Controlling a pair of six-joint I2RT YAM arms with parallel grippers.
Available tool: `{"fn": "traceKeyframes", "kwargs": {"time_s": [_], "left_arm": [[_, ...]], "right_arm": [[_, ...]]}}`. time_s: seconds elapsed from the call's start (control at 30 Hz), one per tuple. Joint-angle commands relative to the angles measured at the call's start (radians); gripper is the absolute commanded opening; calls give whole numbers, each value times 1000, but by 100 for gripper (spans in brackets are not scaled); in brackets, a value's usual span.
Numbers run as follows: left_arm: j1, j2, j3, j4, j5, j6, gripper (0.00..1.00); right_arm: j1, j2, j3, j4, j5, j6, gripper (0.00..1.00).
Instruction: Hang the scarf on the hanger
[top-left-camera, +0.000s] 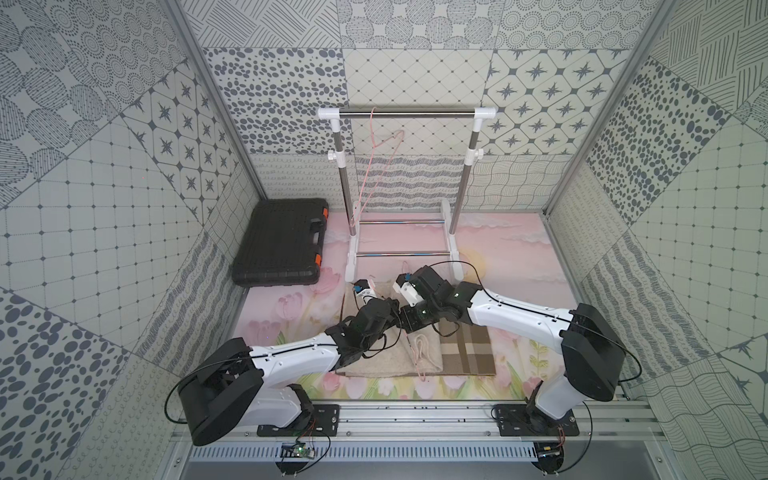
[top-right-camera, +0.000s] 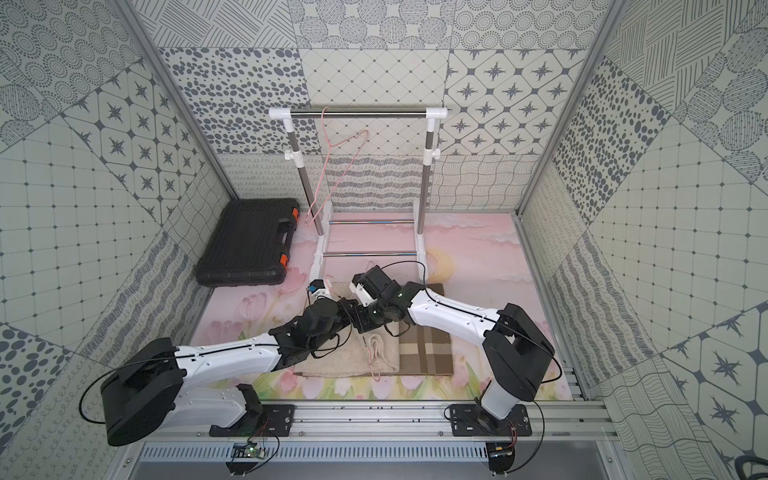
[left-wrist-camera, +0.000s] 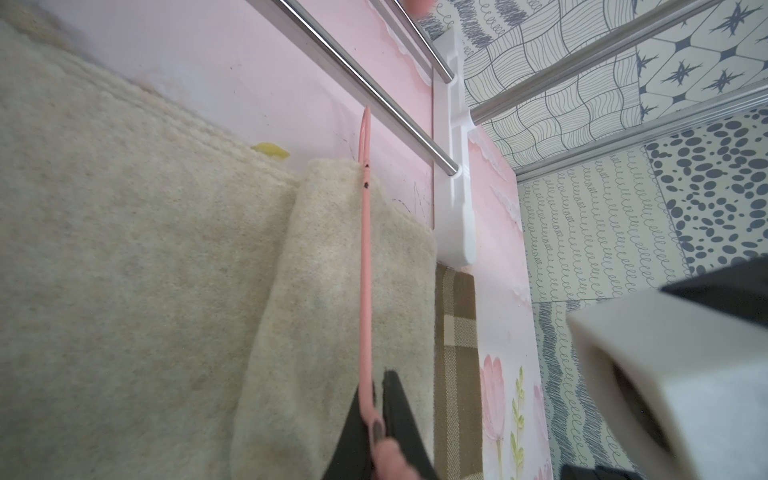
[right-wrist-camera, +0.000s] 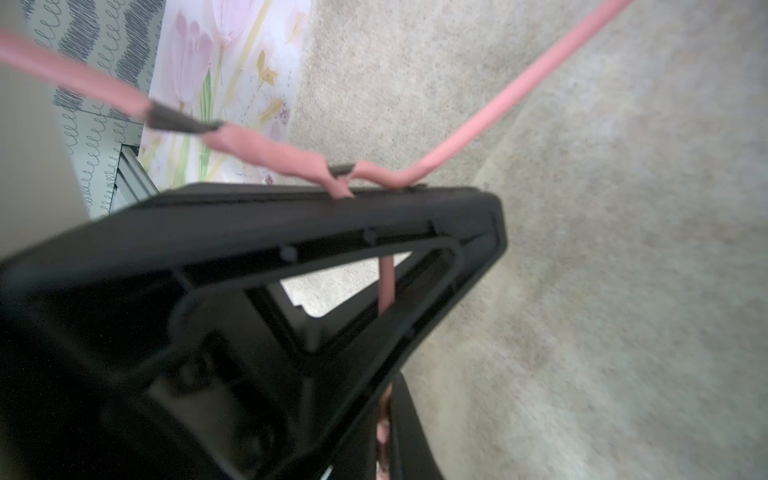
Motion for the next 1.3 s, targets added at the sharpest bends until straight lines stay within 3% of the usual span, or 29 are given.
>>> {"fn": "traceKeyframes", "kwargs": {"time_s": [0.0, 0.03, 0.07, 0.17, 0.27, 0.37, 0.47, 0.73, 0.9, 1.1, 1.27], "left_arm": [[-18, -18, -8, 114, 72, 5, 32], [-18, -28, -15, 115, 71, 6, 49], [-17, -43, -21, 109, 68, 10, 58], [-1, -113, -14, 24, 99, 51, 79], [37, -212, -22, -55, 154, 97, 85], [84, -294, -42, -114, 247, 141, 85], [160, -279, -94, -134, 385, 124, 81], [215, 30, -137, 118, 569, 97, 78], [215, 123, -98, 180, 574, 107, 77], [214, 183, -41, 225, 592, 111, 65], [214, 266, -19, 283, 641, 84, 44]], "right_arm": [[-8, 0, -20, 94, 57, 34, 0], [-11, -8, -32, 103, 53, 40, 0], [-17, -16, -47, 112, 48, 46, 0], [-42, -54, -98, 152, 23, 66, 0], [-66, -101, -153, 215, -16, 79, 0], [-90, -126, -190, 255, -68, 75, 0], [-117, -163, -244, 307, -111, 81, 0], [-213, -274, -422, 480, -210, 151, 0], [-219, -290, -431, 471, -215, 148, 0], [-222, -288, -430, 467, -218, 146, 0], [-230, -287, -431, 471, -220, 143, 0]]}}
